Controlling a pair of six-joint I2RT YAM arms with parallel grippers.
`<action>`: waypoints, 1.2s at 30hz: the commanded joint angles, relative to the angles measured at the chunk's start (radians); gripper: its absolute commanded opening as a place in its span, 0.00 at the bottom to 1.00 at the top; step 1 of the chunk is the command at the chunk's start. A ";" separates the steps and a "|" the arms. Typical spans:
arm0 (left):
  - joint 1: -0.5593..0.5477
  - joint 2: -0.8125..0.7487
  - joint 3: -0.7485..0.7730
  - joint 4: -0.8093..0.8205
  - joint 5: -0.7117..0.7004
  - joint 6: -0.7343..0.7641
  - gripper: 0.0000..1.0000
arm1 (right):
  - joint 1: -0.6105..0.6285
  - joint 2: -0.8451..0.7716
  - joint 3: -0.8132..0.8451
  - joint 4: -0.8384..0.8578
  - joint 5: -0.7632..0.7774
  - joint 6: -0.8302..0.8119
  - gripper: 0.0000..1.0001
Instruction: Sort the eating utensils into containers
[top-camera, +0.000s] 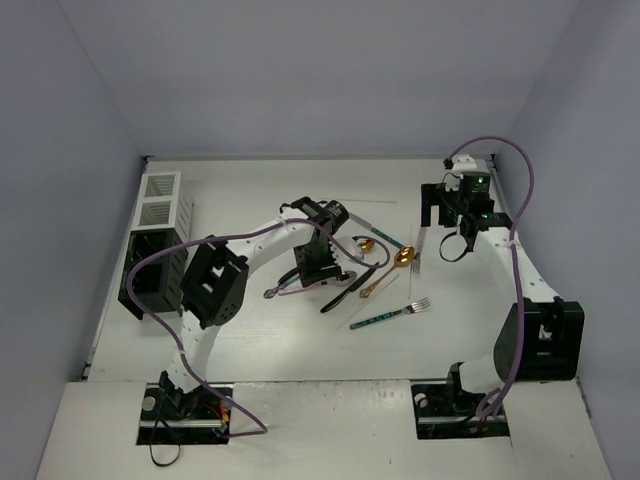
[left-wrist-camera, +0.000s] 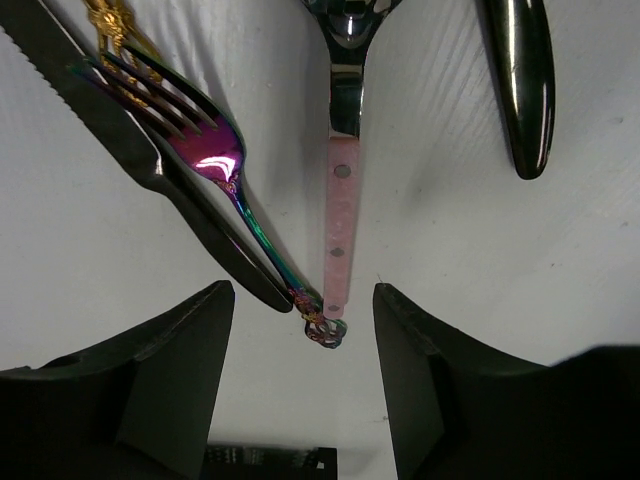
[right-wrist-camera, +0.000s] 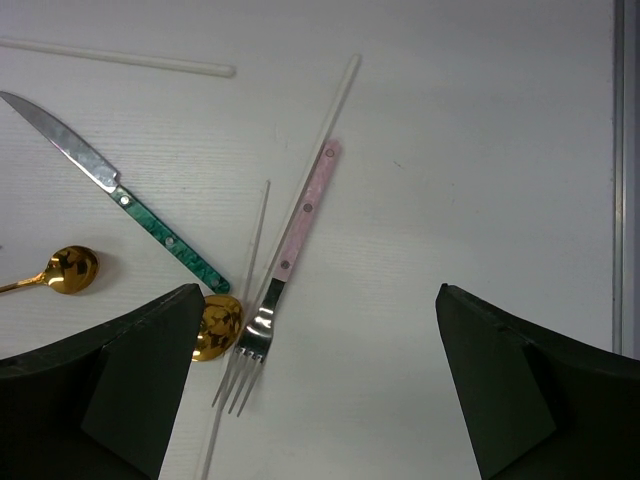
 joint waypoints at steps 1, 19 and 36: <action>-0.009 -0.011 0.075 -0.103 -0.018 0.010 0.52 | -0.001 0.008 0.042 0.046 -0.020 0.012 1.00; -0.070 0.101 0.158 -0.114 0.001 -0.006 0.44 | -0.010 0.010 0.040 0.046 -0.022 0.010 1.00; -0.095 0.254 0.268 -0.114 -0.005 -0.037 0.29 | -0.059 0.000 0.025 0.046 -0.034 0.010 1.00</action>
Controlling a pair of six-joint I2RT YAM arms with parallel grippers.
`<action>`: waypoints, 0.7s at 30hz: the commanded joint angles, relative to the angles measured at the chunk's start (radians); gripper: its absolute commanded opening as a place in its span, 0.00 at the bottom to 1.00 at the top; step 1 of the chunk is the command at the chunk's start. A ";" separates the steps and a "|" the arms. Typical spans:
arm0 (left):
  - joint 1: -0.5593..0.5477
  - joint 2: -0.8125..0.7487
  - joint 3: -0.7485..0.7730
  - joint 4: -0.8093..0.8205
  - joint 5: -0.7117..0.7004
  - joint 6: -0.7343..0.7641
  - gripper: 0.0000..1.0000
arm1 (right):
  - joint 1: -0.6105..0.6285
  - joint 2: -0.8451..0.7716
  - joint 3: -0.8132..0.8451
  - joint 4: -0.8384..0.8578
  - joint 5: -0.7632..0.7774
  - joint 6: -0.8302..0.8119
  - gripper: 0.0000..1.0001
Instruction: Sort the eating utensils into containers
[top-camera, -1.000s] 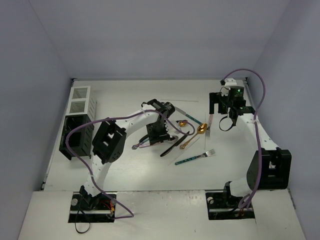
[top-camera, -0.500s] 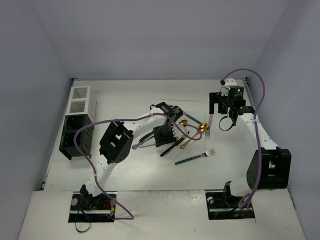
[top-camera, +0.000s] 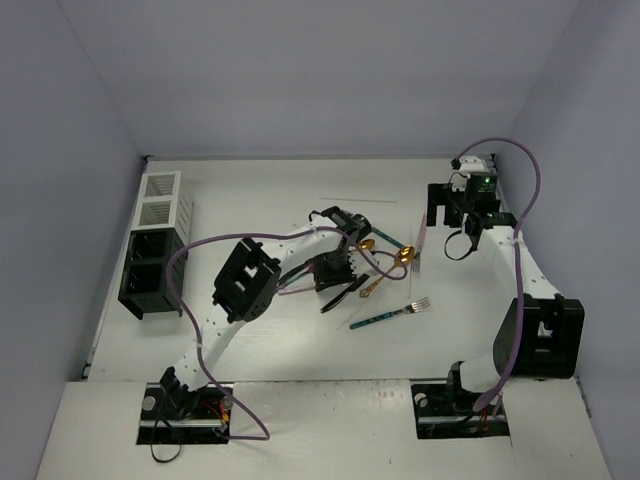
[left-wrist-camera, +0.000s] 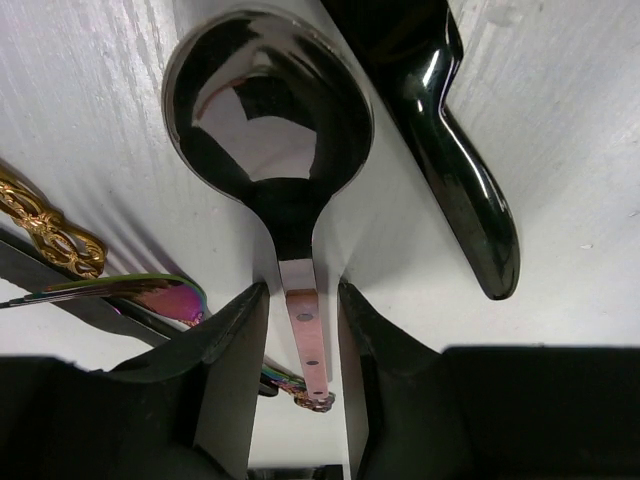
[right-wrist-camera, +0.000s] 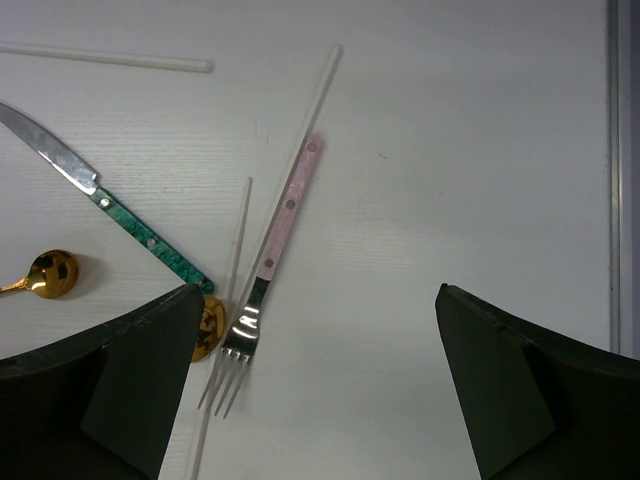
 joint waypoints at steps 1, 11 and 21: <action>-0.017 0.029 0.054 -0.024 0.001 -0.030 0.28 | -0.012 -0.017 0.025 0.045 -0.009 0.004 1.00; -0.012 -0.001 0.011 -0.026 -0.011 -0.063 0.01 | -0.018 -0.030 0.025 0.046 -0.009 -0.007 1.00; 0.025 -0.361 0.247 -0.093 0.041 -0.141 0.00 | -0.017 -0.005 0.068 0.046 -0.049 0.028 1.00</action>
